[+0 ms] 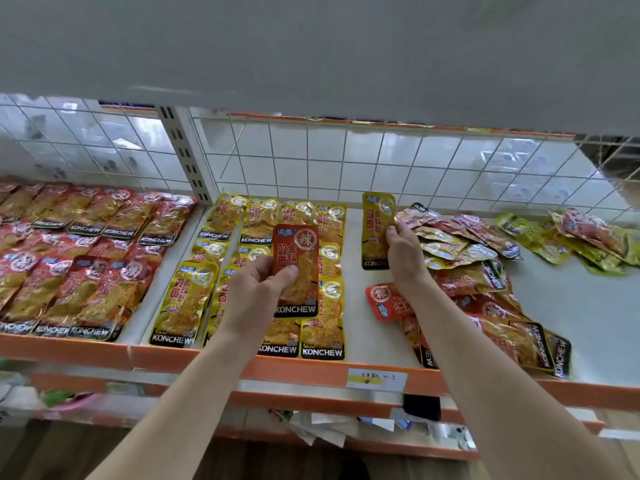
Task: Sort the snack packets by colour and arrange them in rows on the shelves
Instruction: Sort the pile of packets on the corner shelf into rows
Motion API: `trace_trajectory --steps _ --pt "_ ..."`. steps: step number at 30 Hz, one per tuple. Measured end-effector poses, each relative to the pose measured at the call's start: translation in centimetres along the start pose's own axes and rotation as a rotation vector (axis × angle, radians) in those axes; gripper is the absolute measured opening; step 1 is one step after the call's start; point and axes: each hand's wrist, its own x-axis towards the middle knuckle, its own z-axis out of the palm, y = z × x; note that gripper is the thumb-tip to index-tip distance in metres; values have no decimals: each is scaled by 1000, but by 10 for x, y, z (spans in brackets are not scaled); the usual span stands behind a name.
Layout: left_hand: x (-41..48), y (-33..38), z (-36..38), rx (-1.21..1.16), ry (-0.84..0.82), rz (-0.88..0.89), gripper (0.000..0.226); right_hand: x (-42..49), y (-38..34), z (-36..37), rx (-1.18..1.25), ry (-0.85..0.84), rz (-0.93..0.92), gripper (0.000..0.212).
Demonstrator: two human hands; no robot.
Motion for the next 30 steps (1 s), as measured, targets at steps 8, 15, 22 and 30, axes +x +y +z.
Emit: trace_trajectory --steps 8,15,22,30 --pt "-3 -5 2 -1 20 14 11 -16 7 -22 9 34 -3 25" --pt "-1 0 9 -34 5 -13 8 -17 -8 -11 -132 87 -53 21" --pt "7 6 6 -67 11 -12 9 0 -7 8 -331 128 -63 18" --pt "18 6 -4 -88 9 -13 11 8 -11 19 -566 189 -64 25"
